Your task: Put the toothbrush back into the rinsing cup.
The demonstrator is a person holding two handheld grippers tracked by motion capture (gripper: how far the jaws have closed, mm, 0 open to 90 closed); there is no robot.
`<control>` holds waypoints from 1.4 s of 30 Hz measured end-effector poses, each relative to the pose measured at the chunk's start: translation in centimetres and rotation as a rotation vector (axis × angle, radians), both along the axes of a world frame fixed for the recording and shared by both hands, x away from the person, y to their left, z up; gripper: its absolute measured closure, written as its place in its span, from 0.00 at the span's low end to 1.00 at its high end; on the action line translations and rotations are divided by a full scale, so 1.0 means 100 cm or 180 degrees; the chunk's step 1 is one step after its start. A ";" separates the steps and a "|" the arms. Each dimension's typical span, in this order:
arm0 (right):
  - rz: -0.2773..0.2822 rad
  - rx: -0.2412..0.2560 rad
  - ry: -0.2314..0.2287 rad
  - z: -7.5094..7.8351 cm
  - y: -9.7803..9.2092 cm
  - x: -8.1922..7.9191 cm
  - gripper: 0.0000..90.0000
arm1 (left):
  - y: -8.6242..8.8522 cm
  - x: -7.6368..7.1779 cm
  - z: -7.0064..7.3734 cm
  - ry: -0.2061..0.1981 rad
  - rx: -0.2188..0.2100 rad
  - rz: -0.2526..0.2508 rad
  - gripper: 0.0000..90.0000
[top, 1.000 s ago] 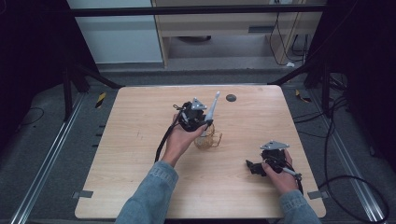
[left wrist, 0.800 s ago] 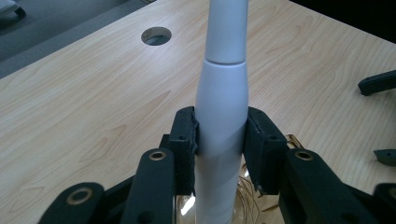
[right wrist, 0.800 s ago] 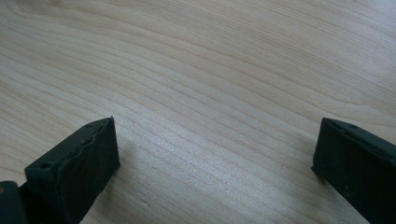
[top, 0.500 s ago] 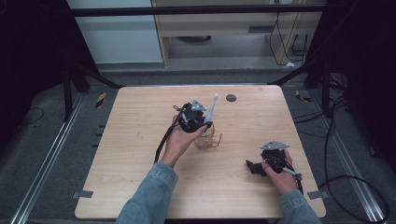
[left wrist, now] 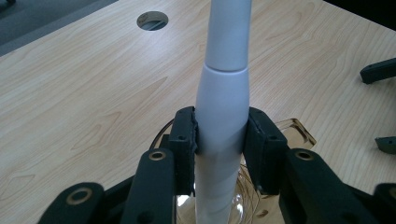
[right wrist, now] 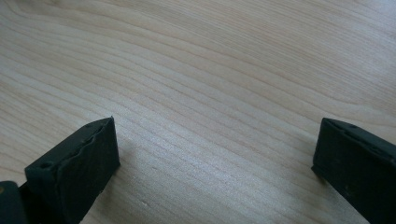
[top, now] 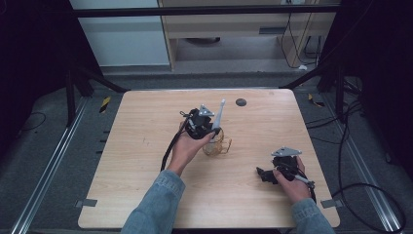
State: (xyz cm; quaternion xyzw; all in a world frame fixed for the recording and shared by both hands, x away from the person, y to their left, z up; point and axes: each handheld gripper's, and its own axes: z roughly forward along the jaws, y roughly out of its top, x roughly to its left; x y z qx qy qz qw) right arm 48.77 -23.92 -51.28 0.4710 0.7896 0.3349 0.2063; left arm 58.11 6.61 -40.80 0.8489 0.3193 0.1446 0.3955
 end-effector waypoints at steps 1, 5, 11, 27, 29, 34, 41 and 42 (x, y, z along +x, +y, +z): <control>0.0000 0.0000 0.0000 0.000 0.000 0.000 0.00 | 0.000 0.000 0.000 -0.0001 -0.0001 0.0001 0.73; 0.0000 0.0000 -0.0001 0.000 0.000 0.000 0.00 | -0.001 0.001 0.000 0.0026 -0.0015 0.0023 0.73; 0.0000 0.0000 0.0000 0.000 0.000 0.000 0.00 | -0.002 0.003 -0.001 0.0033 -0.0035 0.0014 0.73; 0.0003 -0.0002 -0.0005 0.000 0.000 0.000 0.00 | -0.002 0.005 -0.001 0.0056 -0.0054 0.0016 0.73; -0.0001 0.0002 -0.0001 0.000 0.000 0.000 0.00 | -0.002 0.005 -0.001 0.0051 -0.0051 0.0015 0.72; -0.0003 0.0004 0.0003 0.000 0.000 0.000 0.00 | -0.001 0.005 -0.001 0.0051 -0.0053 0.0026 0.72; -0.0004 0.0004 0.0003 0.000 0.000 0.000 0.00 | -0.002 0.002 0.001 0.0026 -0.0059 0.0004 0.72; -0.0003 0.0003 0.0004 0.000 0.000 0.000 0.00 | -0.002 0.002 0.002 0.0018 -0.0051 0.0004 0.72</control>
